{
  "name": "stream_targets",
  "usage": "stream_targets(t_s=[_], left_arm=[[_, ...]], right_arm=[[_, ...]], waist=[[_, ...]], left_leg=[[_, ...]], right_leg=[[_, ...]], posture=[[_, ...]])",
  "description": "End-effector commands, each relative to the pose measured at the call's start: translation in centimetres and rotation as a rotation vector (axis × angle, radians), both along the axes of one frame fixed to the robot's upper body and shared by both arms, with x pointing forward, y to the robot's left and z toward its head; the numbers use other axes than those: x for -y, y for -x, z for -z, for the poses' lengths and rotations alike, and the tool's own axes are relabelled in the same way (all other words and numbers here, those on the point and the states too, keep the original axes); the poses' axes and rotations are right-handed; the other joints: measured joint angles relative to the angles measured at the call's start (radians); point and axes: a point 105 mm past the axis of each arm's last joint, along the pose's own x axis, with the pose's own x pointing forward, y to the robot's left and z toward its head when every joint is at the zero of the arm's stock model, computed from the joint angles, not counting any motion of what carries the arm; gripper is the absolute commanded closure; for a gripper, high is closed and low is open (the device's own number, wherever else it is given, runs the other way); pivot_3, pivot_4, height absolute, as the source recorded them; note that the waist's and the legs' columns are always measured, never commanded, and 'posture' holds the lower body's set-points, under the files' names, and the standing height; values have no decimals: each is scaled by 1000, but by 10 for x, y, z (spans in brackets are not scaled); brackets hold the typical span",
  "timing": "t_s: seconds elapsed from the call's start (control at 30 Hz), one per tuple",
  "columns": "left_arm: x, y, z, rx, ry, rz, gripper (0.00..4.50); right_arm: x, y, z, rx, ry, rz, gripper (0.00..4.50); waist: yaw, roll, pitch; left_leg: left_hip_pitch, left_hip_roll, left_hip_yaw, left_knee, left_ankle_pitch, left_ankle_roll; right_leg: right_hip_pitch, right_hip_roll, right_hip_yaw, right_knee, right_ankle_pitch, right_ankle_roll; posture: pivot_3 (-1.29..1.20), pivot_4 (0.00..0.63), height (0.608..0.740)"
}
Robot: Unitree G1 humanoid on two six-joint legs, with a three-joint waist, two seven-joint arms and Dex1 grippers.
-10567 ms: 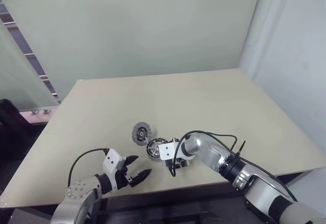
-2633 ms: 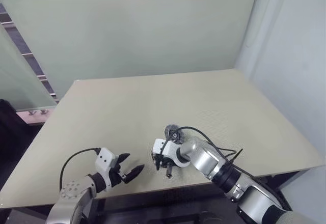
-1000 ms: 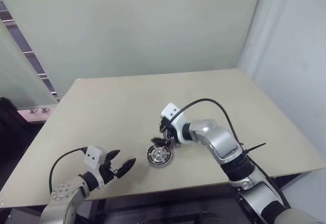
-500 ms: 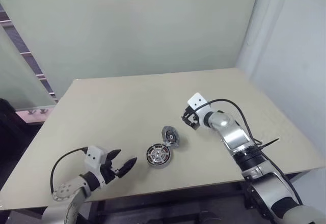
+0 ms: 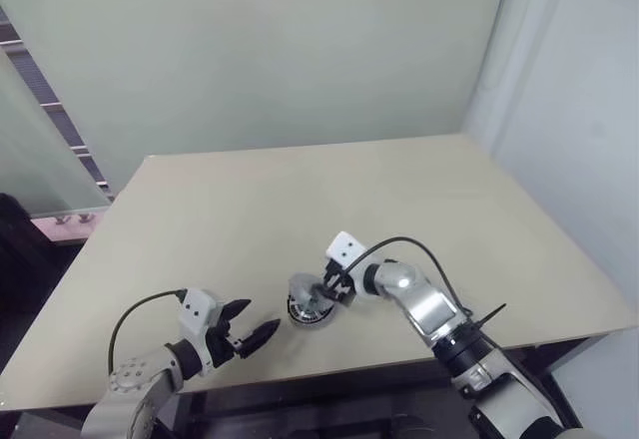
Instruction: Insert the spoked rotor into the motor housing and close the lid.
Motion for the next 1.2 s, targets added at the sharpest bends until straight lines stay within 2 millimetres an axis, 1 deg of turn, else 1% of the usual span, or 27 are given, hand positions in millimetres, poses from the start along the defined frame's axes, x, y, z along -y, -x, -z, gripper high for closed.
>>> stream_targets(t_s=[0.03,0.1,0.27,0.43,0.53,0.57,0.7,0.87,0.9,1.2], left_arm=[[7,-4,-16,58,-4,47,0],[8,-4,-17,58,-3,55,0],[11,-3,-16,50,-2,72,0],[16,-1,-14,33,20,110,0],[19,-1,-14,30,34,121,617],[21,0,-14,23,43,135,896],[25,0,-14,13,55,163,2401],[27,2,-14,3,60,182,4299],[27,2,-13,1,61,185,4463],[27,9,-14,-8,53,195,4463]], right_arm=[[-13,5,-9,60,-10,-40,28],[-15,7,-7,50,-13,-44,28],[-13,4,-5,5,-63,-36,28],[-2,-5,-14,-81,-149,-72,28],[0,-5,-19,-111,-187,-124,0],[2,-5,-21,-111,-191,-159,0],[8,-7,-27,-120,-209,-256,0],[15,-11,-26,-139,-189,-334,0],[15,-11,-24,-137,-179,-352,0],[10,-13,-16,-152,-116,-436,0]], waist=[[0,0,0],[0,0,0],[0,0,0],[0,0,0],[0,0,0],[0,0,0],[0,0,0],[-1,0,0],[-1,0,0],[-1,1,0]], left_leg=[[0,0,0,0,0,0],[0,0,0,1,0,0],[0,0,0,1,0,0],[0,0,0,1,0,0],[0,0,0,1,0,0],[0,0,0,1,0,0],[0,0,0,1,0,0],[0,0,0,1,0,0],[0,0,0,1,0,0],[0,0,0,1,0,0]], right_leg=[[0,0,0,0,0,0],[0,0,0,0,0,0],[0,0,0,0,0,0],[0,0,0,0,0,0],[1,0,0,0,0,0],[1,0,0,0,0,0],[1,0,0,0,0,0],[1,0,0,0,0,0],[1,0,0,0,0,0],[1,0,0,1,1,-1]], posture=[[0,0,740],[0,0,740],[0,0,740],[0,0,740],[0,0,740],[0,0,740],[0,0,740],[0,0,740],[0,0,740],[0,0,740]])
